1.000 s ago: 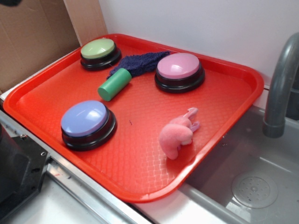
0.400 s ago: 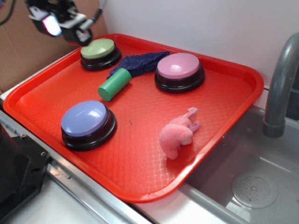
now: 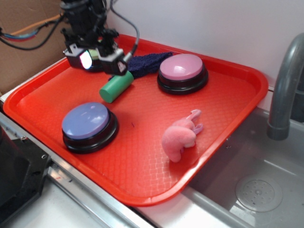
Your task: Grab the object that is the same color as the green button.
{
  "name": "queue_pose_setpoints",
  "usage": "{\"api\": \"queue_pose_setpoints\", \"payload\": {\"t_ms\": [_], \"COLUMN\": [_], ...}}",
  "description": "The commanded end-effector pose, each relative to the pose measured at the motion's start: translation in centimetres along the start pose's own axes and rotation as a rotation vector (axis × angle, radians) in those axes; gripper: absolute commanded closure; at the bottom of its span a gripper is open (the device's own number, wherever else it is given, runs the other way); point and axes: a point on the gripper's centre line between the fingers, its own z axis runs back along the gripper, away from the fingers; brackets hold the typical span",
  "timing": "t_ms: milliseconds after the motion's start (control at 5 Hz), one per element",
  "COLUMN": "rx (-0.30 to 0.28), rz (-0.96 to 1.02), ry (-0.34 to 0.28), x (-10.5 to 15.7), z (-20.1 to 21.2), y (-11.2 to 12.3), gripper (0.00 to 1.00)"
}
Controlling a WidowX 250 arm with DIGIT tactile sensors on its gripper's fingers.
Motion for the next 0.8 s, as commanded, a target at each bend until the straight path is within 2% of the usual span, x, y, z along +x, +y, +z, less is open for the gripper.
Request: {"api": "queue_pose_setpoints", "payload": {"t_ms": [0,200,400,600], "rx": [0.107,0.116,0.091,0.093], "rz": [0.010,0.012,0.020,0.008], "ry": [-0.025,-0.029,-0.041,-0.048], "x": [1.8,1.8,1.5,1.5], "z": [-2.8,-3.3,-2.6,-1.5], "y": [-0.2,-0.5,0.0,0.9], "gripper": [0.00,0.57,1.00,1.00]}}
